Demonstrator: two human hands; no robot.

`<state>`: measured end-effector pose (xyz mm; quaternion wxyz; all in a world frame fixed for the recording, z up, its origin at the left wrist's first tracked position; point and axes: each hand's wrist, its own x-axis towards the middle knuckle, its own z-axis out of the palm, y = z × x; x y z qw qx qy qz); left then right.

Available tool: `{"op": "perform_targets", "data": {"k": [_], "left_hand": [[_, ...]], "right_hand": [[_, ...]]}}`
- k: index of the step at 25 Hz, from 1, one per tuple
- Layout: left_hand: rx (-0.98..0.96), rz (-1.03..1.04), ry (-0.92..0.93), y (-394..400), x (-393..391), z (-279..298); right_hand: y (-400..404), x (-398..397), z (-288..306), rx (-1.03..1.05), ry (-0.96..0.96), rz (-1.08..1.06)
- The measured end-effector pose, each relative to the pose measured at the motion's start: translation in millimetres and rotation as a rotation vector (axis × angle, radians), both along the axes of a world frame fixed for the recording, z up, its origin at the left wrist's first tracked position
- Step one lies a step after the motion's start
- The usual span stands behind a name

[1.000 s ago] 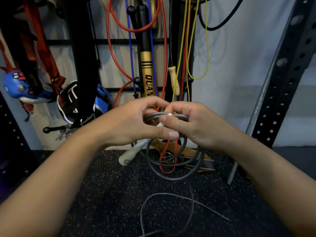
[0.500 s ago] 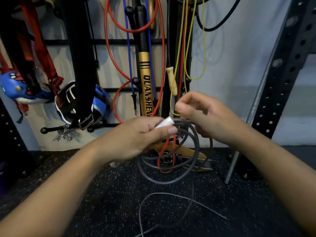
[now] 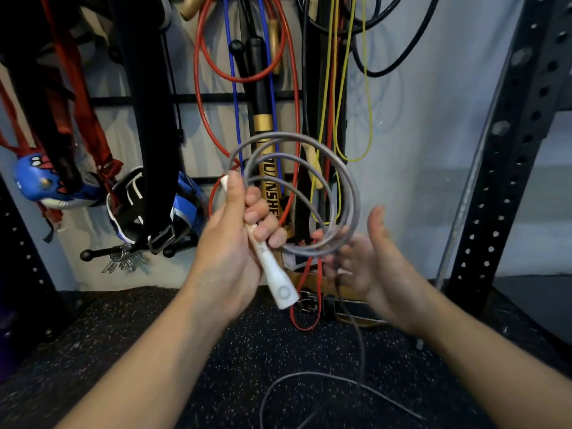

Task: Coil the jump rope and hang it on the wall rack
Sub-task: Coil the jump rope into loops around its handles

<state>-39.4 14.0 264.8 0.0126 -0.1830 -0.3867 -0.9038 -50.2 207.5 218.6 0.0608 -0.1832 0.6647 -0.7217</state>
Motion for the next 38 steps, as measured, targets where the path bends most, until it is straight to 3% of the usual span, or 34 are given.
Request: {"op": "perform_targets", "data": {"k": [3,5,7,10,14,18,21,23,25,27,29,32,38], "left_hand": [[0.172,0.137,-0.072,11,-5,-4],[0.200,0.163,-0.106,16,-6,-6],[0.123,0.197,-0.090,21,-2,-8],[-0.108,0.301,-0.021,25,4,-13],[-0.219,0.216,0.018,23,5,-23],[-0.322,0.147,-0.061,12,2,-33],[-0.383,0.208,-0.066,-13,-7,-26],[-0.611,0.309,0.111,-35,-5,-8],[-1.046,0.318,0.341,-46,2,16],[-1.467,0.304,0.480,-42,14,33],[-1.642,0.344,0.548,-26,22,40],[-1.505,0.456,0.516,-12,25,38],[-1.257,0.315,0.417,-21,19,27]], "right_hand": [[-35,12,-6,-0.004,0.048,0.069],[-49,19,-5,0.047,0.139,0.003],[-56,22,-2,-0.007,0.142,-0.142],[-55,21,3,-0.298,-0.004,-0.198],[-42,16,8,-0.350,-0.019,-0.251],[-24,11,11,-0.202,0.008,-0.356],[-5,9,28,0.175,0.186,-0.406],[3,9,46,0.497,0.352,-0.373],[-1,10,62,0.771,0.466,-0.310],[-12,11,76,0.920,0.531,-0.246],[-24,14,86,0.994,0.593,-0.206],[-29,16,91,0.947,0.611,-0.199],[-32,20,80,0.591,0.508,-0.085]]}}
